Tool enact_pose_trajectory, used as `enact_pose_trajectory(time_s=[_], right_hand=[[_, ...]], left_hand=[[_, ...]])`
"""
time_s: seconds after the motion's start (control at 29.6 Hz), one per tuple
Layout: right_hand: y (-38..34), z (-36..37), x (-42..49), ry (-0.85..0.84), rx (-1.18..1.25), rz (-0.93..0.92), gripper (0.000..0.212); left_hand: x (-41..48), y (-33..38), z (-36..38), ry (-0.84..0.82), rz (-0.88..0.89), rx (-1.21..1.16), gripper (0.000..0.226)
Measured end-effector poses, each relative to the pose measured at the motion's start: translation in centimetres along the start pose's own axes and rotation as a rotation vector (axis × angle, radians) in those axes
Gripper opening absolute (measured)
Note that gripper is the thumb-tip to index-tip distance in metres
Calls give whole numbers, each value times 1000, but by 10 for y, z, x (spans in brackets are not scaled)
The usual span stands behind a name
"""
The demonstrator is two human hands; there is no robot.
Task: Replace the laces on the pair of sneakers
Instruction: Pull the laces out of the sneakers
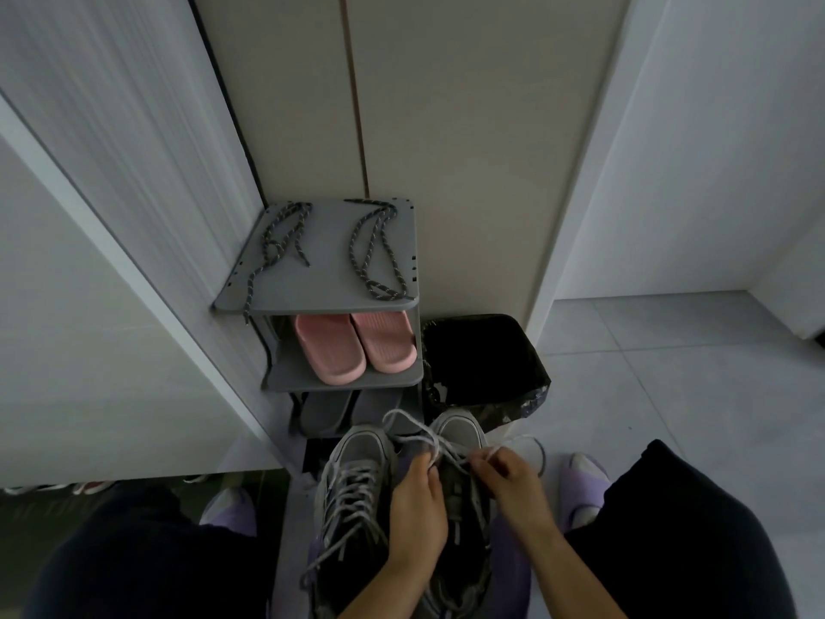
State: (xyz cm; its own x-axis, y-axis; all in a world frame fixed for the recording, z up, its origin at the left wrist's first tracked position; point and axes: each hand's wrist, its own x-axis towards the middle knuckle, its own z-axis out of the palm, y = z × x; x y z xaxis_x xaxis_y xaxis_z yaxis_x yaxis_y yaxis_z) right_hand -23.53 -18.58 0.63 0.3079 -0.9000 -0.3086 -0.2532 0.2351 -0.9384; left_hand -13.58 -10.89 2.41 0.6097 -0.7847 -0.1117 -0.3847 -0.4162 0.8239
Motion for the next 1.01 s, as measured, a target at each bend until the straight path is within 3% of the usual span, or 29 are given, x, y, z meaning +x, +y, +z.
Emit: enact_pose_trajectory(time_s=[0.17,0.27,0.34,0.37,0.44,0.54,0.64,0.71,0.81,0.88,1.01], right_hand=[[-2,-6,-4,84,151,56,18],[-3,-29,10,354,457,127,21],[-2,-43,19,450,523,137,24],[-1,-44,21,431,505,145,21],[4,-33,13,234,356,162,13],[22,-12,-1,-103,-54,108,27],[29,-8,-1,-53,-244,29,31],[23,-10,0,5,-71,28,29],[8,-24,6,220,572,117,21],[3,-35,11,380,626,144,25],[6,-36,16,487,595,107,29]], left_hand=[[-23,-10,1,14,-65,-1,32],[-29,-13,2,30,-96,-48,33],[-29,-12,2,21,-111,-79,33],[-29,-11,2,15,-119,-85,34],[-28,-11,3,-11,-137,-99,36],[-28,-11,5,-48,-142,-79,38],[-29,-10,5,-66,-136,-83,39],[-29,-9,5,-71,-135,-77,40],[-29,-8,4,-54,-137,-58,39],[-31,-7,3,-54,-133,-58,38],[-31,-6,2,-57,-126,-49,34]])
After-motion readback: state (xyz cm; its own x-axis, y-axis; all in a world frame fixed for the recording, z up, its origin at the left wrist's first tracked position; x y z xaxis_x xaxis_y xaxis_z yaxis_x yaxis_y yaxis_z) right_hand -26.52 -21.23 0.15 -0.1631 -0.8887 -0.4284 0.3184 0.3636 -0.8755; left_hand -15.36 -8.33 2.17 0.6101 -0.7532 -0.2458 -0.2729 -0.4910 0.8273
